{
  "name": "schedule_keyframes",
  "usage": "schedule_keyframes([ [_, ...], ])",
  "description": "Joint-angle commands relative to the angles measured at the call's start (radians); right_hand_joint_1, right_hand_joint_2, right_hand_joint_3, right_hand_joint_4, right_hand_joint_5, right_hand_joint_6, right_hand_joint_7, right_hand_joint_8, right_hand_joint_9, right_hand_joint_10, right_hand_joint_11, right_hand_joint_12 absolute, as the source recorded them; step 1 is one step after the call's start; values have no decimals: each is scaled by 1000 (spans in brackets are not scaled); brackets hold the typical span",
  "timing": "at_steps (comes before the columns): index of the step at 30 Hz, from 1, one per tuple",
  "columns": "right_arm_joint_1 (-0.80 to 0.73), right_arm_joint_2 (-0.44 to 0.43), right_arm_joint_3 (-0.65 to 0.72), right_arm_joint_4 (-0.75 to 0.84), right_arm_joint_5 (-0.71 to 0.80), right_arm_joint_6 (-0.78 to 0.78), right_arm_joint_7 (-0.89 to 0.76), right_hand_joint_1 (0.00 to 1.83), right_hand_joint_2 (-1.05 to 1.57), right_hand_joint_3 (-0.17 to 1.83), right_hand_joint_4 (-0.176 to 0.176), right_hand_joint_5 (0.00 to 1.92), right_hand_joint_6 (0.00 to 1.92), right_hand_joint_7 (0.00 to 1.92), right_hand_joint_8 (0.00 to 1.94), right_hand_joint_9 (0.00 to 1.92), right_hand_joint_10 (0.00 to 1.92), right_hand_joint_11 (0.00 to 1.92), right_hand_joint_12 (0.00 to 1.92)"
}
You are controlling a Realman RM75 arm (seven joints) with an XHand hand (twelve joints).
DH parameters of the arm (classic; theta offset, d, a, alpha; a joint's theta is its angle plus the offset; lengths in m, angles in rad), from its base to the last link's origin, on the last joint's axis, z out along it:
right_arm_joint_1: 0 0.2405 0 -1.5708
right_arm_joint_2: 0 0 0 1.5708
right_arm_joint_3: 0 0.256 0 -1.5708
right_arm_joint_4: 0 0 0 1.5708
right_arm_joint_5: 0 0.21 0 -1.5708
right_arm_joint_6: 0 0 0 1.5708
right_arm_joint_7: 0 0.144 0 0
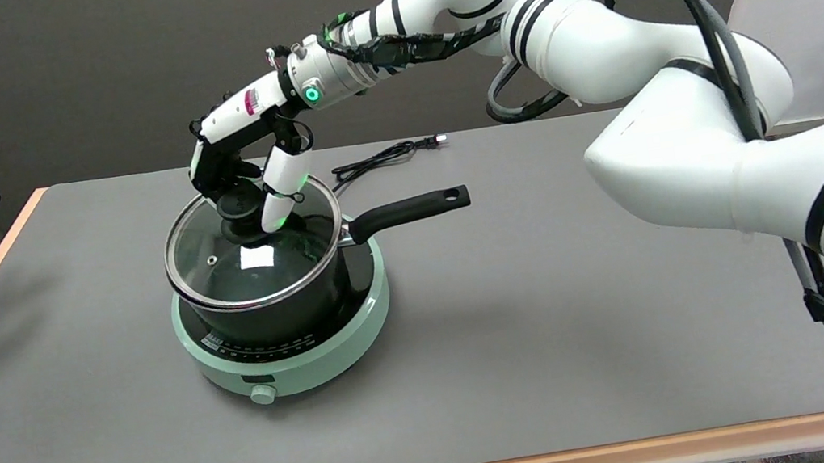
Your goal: Place the pot lid onto the soup pot.
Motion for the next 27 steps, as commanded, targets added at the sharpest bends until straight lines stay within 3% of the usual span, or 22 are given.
schedule_keyframes([
  [1,-7,1,3,-3,-3,-4,0,1175,1207,105,-102,605,1423,848,1394,638,1876,47,1858],
  [13,-10,1,4,0,3,-4,0,1163,1223,119,-105,559,1478,816,1432,572,1832,-1,1832],
  [14,-10,1,4,0,3,-4,0,1224,1164,197,-11,551,1266,795,1427,553,1818,-1,1807],
  [15,-10,1,4,0,3,-4,0,1322,1064,329,151,547,900,760,1413,525,1799,-1,1774],
  [22,-11,6,4,3,4,1,0,1313,1108,251,135,558,706,744,1396,607,1521,-1,1723],
  [23,-11,6,4,4,4,1,0,1034,798,868,140,558,652,765,805,619,1451,-1,1730],
  [27,-11,6,4,5,4,4,0,1007,825,781,123,588,524,775,696,628,1417,-1,1688],
])
